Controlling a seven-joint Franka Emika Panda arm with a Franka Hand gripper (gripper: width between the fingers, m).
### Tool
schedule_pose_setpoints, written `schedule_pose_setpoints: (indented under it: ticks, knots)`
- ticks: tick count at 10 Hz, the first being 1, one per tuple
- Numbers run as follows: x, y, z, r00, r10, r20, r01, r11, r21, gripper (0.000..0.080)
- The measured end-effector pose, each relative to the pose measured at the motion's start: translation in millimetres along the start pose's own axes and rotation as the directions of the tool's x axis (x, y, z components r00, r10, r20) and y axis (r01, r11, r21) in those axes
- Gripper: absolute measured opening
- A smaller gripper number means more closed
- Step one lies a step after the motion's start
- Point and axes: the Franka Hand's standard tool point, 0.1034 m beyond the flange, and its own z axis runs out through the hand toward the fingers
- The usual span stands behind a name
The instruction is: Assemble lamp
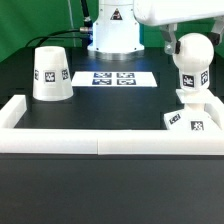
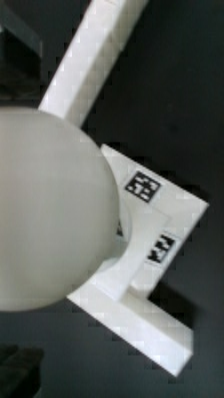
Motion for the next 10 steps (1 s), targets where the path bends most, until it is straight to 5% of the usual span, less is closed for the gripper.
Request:
schedule_pose_setpoints:
  ticks: [6,7,10]
  knots:
    - [1.4,5.8,8.6,1.000,0.005,-0.016,-0.006,1.000,-0.002,0.0699]
    - [1.4,5.8,8.7,1.000,0.005,-0.016,-0.005,1.000,-0.002,0.0573]
    - [1.5,5.8,8.6,1.000,0.022,-0.016,-0.022,1.000,-0.002,0.0575]
